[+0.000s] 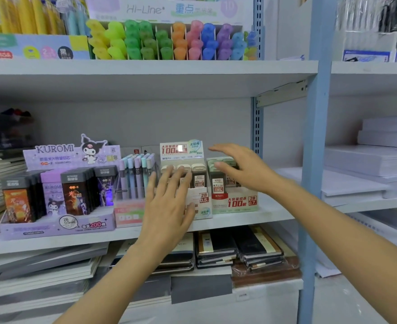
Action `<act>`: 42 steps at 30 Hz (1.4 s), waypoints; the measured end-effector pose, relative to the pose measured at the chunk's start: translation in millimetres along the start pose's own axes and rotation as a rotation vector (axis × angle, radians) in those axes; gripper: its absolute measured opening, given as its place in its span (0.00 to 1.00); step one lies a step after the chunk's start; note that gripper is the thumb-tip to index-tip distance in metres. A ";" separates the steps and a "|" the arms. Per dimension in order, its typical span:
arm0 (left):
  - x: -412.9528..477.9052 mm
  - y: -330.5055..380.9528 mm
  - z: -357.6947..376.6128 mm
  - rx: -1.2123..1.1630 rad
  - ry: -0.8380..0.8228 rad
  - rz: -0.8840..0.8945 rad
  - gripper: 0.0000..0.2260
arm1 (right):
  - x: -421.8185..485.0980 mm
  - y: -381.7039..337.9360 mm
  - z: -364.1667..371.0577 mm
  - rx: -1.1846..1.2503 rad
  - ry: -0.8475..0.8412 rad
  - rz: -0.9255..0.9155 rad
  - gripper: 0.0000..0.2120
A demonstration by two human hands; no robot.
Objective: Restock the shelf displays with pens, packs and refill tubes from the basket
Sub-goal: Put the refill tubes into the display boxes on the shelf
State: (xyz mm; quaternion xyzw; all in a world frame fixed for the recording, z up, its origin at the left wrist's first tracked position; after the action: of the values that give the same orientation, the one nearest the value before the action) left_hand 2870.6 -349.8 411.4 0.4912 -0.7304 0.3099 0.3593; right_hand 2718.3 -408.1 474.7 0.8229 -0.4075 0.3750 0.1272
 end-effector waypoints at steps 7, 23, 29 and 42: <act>-9.4 -32.2 -2.6 0.068 -0.067 -0.071 0.27 | 16.5 -26.1 44.2 -0.114 -0.104 0.014 0.24; -13.8 -11.2 10.9 0.040 -0.057 -0.018 0.28 | -27.2 3.7 4.1 0.082 0.107 0.084 0.19; -12.7 -10.9 13.7 0.066 -0.078 -0.008 0.29 | -12.0 16.7 -4.5 0.353 0.147 0.232 0.08; 1.9 31.0 23.0 -0.028 -0.106 0.147 0.29 | -28.1 42.2 -72.3 0.388 0.400 0.216 0.07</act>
State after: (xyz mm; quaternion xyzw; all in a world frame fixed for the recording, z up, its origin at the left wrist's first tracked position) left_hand 2835.9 -359.2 397.3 0.4472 -0.7867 0.2988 0.3030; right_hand 2638.0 -381.4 500.0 0.6934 -0.3800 0.6121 0.0047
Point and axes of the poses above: each hand's wrist, its own x-axis towards the middle knuckle, its own z-axis out of the palm, y = z × x, the point moved 9 cm from there along x, towards the middle knuckle, and after that the axes turned 4 degrees about y, right-handed, at the moved point
